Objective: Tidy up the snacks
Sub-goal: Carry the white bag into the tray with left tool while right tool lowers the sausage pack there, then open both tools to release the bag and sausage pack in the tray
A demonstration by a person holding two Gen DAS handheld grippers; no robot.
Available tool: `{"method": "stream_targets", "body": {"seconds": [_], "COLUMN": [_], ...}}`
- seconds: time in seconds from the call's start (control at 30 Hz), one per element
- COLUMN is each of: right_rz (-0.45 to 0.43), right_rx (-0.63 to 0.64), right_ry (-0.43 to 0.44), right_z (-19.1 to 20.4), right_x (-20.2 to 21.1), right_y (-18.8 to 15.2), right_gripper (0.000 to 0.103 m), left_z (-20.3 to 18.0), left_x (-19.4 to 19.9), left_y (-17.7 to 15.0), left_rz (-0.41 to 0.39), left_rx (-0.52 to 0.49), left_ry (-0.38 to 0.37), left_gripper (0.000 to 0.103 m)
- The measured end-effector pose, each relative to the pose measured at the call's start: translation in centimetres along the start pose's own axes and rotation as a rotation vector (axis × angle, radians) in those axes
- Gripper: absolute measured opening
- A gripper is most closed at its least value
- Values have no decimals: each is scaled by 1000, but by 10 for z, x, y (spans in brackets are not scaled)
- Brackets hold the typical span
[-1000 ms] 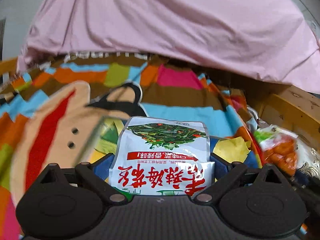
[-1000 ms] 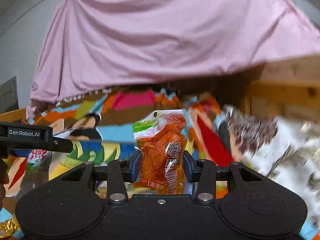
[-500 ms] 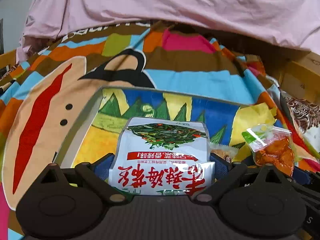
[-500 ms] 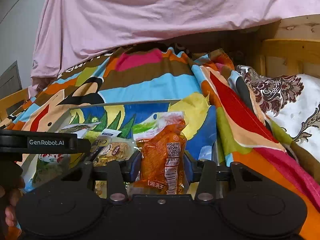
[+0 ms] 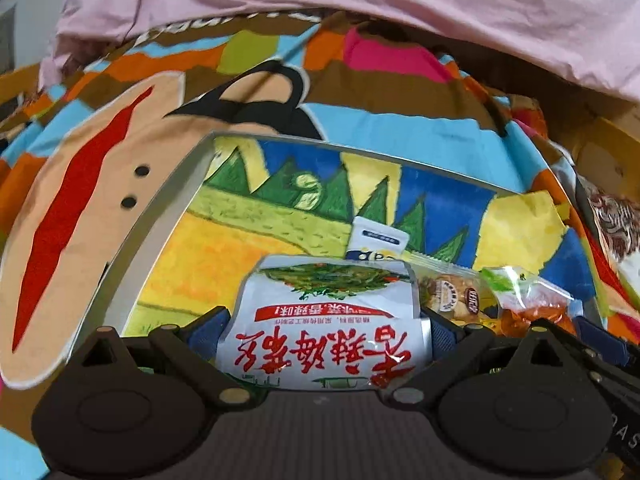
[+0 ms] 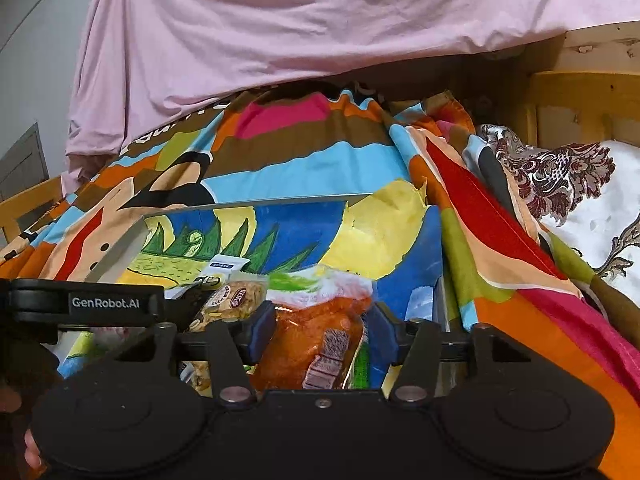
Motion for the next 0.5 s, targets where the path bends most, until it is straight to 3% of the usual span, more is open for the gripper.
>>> {"method": "stream_targets", "body": {"seconds": [0.27,0.5], "right_rz": [-48,-102], "right_rx": [14,13], "right_ry": [14,10], "right_z": [9,19], "right_x": [22,57], "right_y": [9,21], "right_gripper": [85,95], "left_z": [12,18], "left_x": [19,55], "left_y": [2,6], "left_rz": [-22,-74], "left_rx": [38,23], "left_ry": [11,18], "left_gripper": [102,102]}}
Point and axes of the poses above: each gripper's, at about its wrist camera, not at the fingertips, and x roughly against the way its jaws point, z to its left, y to its top, the point moved 1 cm from there along -x, roughly the way its jaws point, and after that the axes turned 15 degrees about -x, right-handed, at the moved point
